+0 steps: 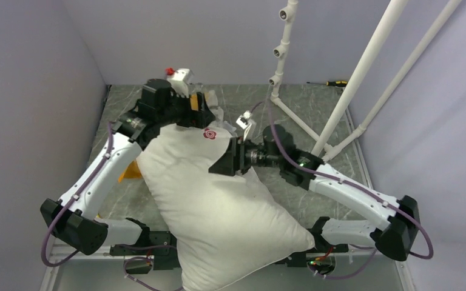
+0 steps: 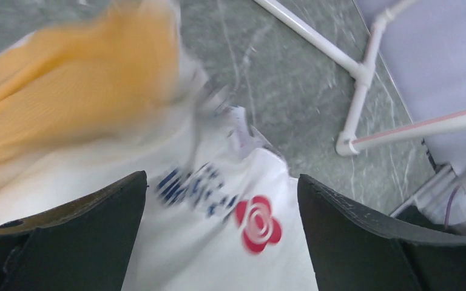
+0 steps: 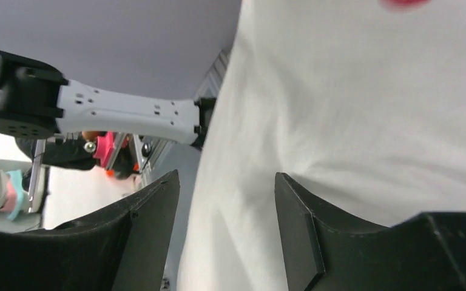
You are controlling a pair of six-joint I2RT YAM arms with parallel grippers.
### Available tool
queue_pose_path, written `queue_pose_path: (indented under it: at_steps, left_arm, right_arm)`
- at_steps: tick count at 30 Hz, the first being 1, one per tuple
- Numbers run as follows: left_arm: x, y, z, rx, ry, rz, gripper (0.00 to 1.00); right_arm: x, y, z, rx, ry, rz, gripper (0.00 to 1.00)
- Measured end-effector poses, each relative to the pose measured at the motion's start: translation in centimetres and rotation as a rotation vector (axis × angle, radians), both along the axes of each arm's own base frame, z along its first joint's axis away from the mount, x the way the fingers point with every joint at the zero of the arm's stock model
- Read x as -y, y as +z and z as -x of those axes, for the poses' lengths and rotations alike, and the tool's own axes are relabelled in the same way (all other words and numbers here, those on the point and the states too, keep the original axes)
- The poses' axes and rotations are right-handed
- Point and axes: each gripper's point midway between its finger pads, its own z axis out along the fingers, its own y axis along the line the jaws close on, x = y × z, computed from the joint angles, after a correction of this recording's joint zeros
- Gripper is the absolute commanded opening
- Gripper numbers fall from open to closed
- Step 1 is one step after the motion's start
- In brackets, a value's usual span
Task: Put the pillow into the pillowcase
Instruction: Stuff the pillow into the pillowcase.
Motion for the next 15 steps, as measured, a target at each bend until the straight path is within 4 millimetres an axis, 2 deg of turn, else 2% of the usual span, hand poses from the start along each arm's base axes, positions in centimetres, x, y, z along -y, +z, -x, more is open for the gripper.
queue_pose_path:
  at_steps: [3, 5, 7, 10, 12, 15]
  left_arm:
    - [-3.1, 1.6, -0.8, -0.005, 0.089, -0.002, 0.99]
    - [-6.1, 1.7, -0.7, -0.028, 0.169, -0.023, 0.99]
    - [-8.8, 1.4, 0.0, -0.057, 0.243, -0.050, 0.99]
    - [-12.6, 0.3, 1.7, -0.103, 0.358, -0.091, 0.99]
    - [-14.7, -0.9, 3.4, -0.140, 0.421, -0.120, 0.99]
    - [-17.9, -3.5, 5.7, -0.218, 0.525, -0.175, 0.99]
  right_arm:
    - [-1.8, -3.5, 1.2, -0.085, 0.035, 0.038, 0.65]
    - [-2.9, -5.6, 0.7, -0.117, 0.035, 0.072, 0.71]
    - [-3.6, -7.4, -0.5, -0.137, 0.005, 0.114, 0.73]
    - [-3.8, -8.8, -3.6, -0.146, -0.055, 0.168, 0.73]
    - [-3.3, -9.3, -6.4, -0.149, -0.101, 0.181, 0.74]
    - [-0.7, -10.7, -12.0, -0.166, -0.209, 0.213, 0.80]
